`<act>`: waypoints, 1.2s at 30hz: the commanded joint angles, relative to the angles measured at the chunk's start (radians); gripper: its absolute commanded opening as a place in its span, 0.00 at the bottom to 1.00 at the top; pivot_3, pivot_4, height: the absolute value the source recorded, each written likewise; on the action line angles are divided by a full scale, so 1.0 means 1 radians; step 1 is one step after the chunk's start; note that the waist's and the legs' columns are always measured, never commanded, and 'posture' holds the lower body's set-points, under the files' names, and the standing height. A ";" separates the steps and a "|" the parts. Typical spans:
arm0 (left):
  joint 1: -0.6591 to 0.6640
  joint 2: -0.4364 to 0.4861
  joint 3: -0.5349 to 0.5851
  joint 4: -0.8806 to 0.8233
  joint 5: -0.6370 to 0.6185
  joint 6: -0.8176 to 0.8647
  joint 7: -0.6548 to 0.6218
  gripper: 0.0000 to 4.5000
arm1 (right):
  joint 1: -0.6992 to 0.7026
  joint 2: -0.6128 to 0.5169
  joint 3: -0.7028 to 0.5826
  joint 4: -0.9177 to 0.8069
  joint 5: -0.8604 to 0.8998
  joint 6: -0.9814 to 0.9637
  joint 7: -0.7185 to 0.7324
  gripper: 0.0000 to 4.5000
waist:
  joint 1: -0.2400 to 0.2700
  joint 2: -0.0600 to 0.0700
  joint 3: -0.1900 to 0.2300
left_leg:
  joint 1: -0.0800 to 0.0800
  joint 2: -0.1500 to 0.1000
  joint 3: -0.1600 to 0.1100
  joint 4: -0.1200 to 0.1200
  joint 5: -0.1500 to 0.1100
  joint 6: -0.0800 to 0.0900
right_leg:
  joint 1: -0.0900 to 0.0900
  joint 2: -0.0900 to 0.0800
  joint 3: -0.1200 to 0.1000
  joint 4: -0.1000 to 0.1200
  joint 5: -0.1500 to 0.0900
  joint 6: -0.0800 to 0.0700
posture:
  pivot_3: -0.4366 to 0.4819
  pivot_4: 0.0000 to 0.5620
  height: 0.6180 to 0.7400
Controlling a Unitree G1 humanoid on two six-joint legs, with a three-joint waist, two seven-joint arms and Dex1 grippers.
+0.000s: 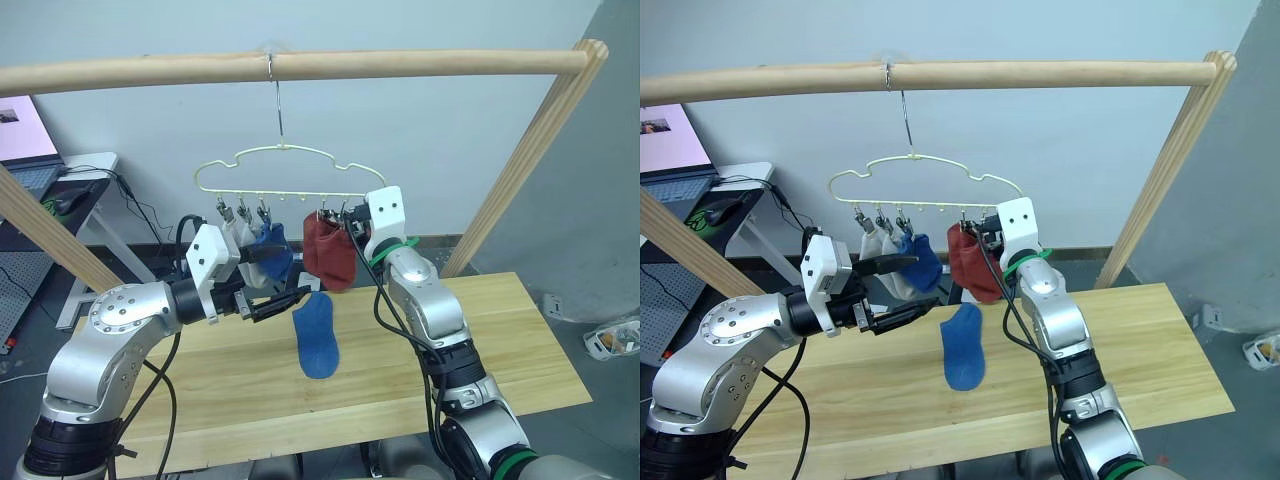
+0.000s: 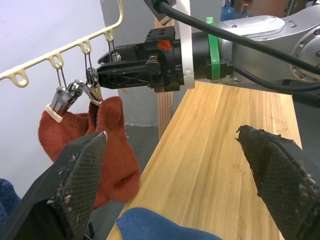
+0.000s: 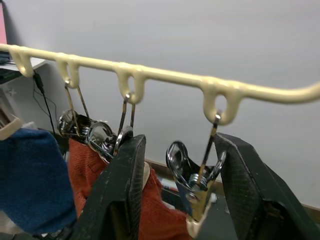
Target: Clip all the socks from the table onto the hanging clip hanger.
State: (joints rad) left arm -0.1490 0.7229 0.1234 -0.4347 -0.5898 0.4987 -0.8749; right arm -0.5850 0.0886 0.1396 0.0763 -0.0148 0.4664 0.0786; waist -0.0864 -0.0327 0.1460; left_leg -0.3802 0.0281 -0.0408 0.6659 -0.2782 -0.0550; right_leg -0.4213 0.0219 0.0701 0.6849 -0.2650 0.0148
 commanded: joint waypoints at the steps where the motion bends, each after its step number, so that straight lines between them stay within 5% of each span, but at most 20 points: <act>1: 0.004 0.013 0.016 -0.030 -0.001 0.000 0.004 1.00 | -0.035 0.012 -0.010 -0.007 0.014 -0.035 0.003 0.49 | 0.000 0.000 0.000 | 0.000 0.000 0.000 0.000 0.000 0.000 | 0.000 0.000 0.000 0.000 0.000 0.000 | 0.46 0.16 1.00; 10: 0.022 0.020 0.023 -0.035 -0.002 -0.003 0.004 1.00 | -0.048 0.023 -0.012 0.021 0.013 -0.055 0.008 0.49 | 0.000 0.000 0.000 | 0.000 0.000 0.000 0.000 0.000 0.000 | 0.000 0.000 0.000 0.000 0.000 0.000 | 0.46 0.16 1.00; 19: 0.034 0.022 0.028 -0.038 -0.004 -0.005 0.006 1.00 | -0.049 0.023 -0.014 0.023 0.011 -0.057 0.004 0.00 | 0.001 0.000 0.000 | 0.000 0.000 0.000 0.000 0.000 0.000 | 0.000 0.000 0.000 0.000 0.000 0.000 | 0.46 0.16 1.00; 27: 0.055 0.008 0.027 -0.013 0.042 -0.006 0.070 1.00 | -0.050 0.021 -0.020 0.014 0.012 -0.052 0.002 0.00 | 0.000 0.000 0.000 | 0.000 0.000 0.000 0.000 0.000 0.000 | 0.000 0.000 0.000 0.000 0.000 0.000 | 0.46 0.18 1.00; 36: 0.146 -0.156 -0.089 0.095 0.243 -0.030 0.309 1.00 | -0.054 0.024 -0.029 -0.028 0.011 -0.024 -0.002 0.00 | 0.001 0.002 0.002 | 0.000 0.001 -0.001 -0.001 0.000 0.000 | 0.000 -0.004 0.001 -0.001 0.000 0.000 | 0.43 0.26 1.00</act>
State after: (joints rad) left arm 0.0014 0.5869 0.0628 -0.3403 -0.3715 0.4930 -0.5945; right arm -0.6107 0.1028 0.1101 0.1068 -0.0151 0.4446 0.0858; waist -0.0851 -0.0302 0.1482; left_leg -0.3801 0.0290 -0.0416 0.6650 -0.2783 -0.0548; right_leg -0.4212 0.0170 0.0704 0.6841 -0.2650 0.0148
